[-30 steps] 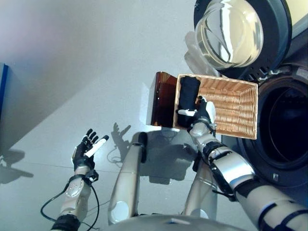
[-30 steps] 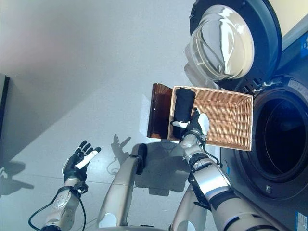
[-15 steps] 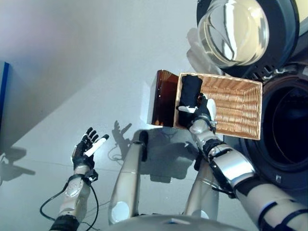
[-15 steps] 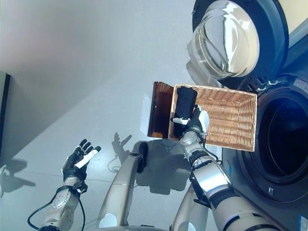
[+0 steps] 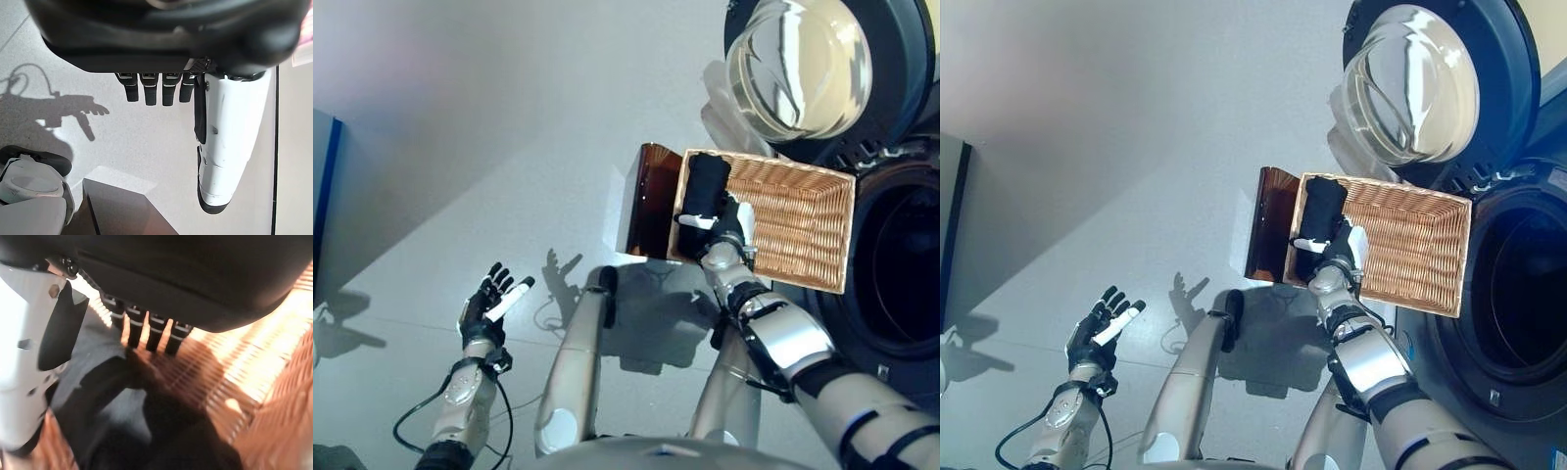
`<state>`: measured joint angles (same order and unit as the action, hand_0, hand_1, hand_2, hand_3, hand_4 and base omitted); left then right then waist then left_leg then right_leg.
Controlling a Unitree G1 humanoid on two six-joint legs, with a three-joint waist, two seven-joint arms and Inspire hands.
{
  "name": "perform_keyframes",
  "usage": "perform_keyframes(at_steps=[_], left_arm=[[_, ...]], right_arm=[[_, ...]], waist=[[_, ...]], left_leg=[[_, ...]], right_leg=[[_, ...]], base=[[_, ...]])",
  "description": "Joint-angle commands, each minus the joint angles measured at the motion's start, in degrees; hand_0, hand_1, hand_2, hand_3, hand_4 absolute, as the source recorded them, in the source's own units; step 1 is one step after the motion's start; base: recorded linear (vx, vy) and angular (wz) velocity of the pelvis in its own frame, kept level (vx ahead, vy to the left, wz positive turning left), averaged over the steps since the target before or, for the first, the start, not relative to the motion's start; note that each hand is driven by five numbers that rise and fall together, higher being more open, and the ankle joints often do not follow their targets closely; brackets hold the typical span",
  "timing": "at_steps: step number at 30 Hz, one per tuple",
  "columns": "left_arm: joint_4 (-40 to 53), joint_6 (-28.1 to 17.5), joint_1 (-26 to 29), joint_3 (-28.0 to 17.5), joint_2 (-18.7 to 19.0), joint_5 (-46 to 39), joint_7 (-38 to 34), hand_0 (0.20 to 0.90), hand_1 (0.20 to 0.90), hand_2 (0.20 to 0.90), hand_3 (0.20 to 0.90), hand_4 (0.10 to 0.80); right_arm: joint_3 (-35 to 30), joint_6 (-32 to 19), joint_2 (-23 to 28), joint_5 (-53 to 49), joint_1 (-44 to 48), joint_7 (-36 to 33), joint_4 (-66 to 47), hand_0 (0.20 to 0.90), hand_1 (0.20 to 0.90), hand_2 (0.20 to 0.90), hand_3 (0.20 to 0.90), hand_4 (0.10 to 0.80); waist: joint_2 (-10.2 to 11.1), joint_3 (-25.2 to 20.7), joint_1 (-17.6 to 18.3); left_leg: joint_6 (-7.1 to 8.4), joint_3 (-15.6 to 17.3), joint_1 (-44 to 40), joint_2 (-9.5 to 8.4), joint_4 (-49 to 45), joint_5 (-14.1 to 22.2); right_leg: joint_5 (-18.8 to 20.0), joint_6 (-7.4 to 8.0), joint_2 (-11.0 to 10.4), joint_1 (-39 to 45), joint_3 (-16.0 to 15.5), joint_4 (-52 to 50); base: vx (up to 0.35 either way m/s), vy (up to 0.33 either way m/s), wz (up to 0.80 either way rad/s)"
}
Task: Pick up the clothes and place them into the washing machine
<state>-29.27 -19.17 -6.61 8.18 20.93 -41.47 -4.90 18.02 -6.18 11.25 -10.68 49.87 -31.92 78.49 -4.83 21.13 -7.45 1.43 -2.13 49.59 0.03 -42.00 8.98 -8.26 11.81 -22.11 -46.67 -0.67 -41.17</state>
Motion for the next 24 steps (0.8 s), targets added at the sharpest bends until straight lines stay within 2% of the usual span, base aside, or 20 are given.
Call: perform_keyframes(at_steps=[1, 24], left_arm=[[3.7, -3.61, -2.1, -1.13, 5.11, 0.18, -0.43, 0.9, 0.9, 0.9, 0.9, 0.8], [3.28, -3.64, -2.09, -1.38, 5.0, 0.63, -0.57, 0.9, 0.9, 0.9, 0.9, 0.8]], right_arm=[[1.12, -1.67, -1.72, 2.37, 5.11, 1.45, 0.54, 0.2, 0.2, 0.2, 0.2, 0.3], [0.82, -1.64, -0.95, 3.13, 4.8, 0.78, 0.35, 0.2, 0.2, 0.2, 0.2, 0.3]], waist=[[-1.9, -2.38, -2.81], [-1.37, -2.64, -2.24]], left_leg=[[0.95, 0.42, 1.22, -0.28, 0.01, 1.05], [1.22, 0.49, 1.67, 0.21, -0.14, 0.94]], right_leg=[[3.39, -3.55, 1.13, -2.23, 0.71, -1.84], [3.43, -3.7, 1.46, -2.53, 0.87, -1.74]], base=[[-0.006, 0.009, 0.04], [-0.002, 0.001, 0.02]])
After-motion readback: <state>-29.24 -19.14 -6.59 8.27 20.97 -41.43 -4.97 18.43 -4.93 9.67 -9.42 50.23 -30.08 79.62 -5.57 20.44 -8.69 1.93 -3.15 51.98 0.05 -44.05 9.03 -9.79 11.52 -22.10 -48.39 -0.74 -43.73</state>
